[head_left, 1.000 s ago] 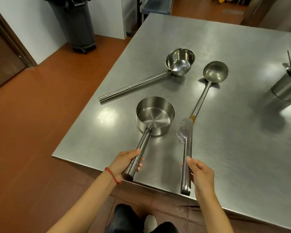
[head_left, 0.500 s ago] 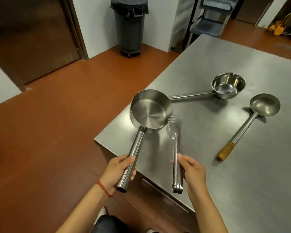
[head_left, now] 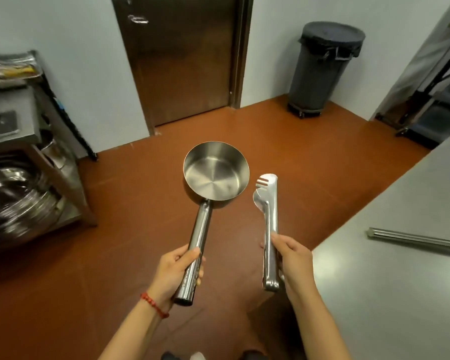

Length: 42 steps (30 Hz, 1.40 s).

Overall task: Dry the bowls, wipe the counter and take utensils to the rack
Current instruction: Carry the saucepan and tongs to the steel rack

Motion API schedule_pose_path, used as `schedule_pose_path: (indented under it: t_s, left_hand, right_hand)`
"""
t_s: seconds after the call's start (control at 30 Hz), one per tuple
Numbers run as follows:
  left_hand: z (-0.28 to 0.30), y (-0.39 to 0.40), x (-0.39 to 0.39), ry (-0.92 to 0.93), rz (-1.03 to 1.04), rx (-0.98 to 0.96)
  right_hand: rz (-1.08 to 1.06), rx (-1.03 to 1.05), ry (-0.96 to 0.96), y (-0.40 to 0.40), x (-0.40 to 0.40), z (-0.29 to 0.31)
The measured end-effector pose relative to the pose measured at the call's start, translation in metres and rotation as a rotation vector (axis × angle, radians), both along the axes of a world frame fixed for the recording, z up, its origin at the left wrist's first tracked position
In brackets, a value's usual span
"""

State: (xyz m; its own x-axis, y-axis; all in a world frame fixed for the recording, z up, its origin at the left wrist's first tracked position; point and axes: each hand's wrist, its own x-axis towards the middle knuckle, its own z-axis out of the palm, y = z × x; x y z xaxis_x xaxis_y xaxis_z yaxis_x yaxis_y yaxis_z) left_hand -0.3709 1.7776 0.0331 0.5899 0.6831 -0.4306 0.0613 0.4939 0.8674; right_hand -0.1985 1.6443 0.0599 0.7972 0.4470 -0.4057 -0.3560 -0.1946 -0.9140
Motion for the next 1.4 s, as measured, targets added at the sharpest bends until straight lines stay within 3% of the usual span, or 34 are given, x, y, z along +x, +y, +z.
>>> schedule_pose_path:
  t_s: [0.23, 0.77, 1.4]
  left_hand:
    - [-0.001, 0.108, -0.008, -0.039, 0.216, -0.006]
    - [0.032, 0.407, 0.076, -0.115, 0.655, -0.021]
    - [0.052, 0.795, 0.018, -0.096, 0.963, -0.020]
  right_hand:
    - [0.215, -0.010, -0.011, 0.141, 0.012, 0.007]
    - [0.656, 0.059, -0.058, 0.525, 0.121, 0.037]
    - [0.944, 0.071, -0.113, 0.969, 0.066, 0.039]
